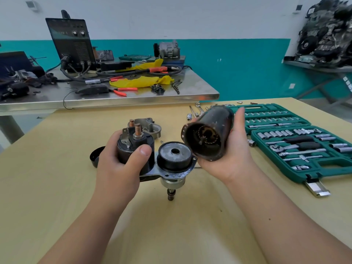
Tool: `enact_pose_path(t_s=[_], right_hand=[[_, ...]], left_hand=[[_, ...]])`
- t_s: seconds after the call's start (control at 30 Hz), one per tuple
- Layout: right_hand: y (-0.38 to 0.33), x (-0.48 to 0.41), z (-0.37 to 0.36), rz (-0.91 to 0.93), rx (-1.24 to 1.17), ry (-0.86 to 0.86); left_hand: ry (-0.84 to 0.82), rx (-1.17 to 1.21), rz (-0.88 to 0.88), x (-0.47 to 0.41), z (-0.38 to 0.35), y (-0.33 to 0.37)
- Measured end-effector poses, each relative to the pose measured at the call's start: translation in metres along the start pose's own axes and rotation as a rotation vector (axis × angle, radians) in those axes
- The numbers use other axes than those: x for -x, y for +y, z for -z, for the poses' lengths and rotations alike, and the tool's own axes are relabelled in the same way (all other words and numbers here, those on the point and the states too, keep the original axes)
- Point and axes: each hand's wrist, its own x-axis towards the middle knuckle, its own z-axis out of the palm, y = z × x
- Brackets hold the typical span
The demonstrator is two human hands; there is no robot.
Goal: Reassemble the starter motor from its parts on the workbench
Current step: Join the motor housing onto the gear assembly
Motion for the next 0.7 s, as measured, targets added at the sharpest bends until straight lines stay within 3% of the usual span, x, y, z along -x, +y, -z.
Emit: enact_pose_path(t_s=[0.23,0.37,0.5,0.7], right_hand=[[-0.007,0.0,-0.002,0.132,0.03,-0.054],[-0.014,-0.001,0.005,0.064,0.007,0.07],[-0.014,0.002,0.005,0.013,0.138,0.015],[-0.022,0.008,-0.007,0.332,0.378,-0.189]], left_hand=[[-0.03,0.014,-0.04,0.003,0.0,0.002],[-0.022,0.022,-0.037,0.002,-0.002,0.002],[-0.025,0.032,-0.029,0.002,0.001,0.0],[-0.022,0.044,-0.035,0.003,-0.002,0.004]])
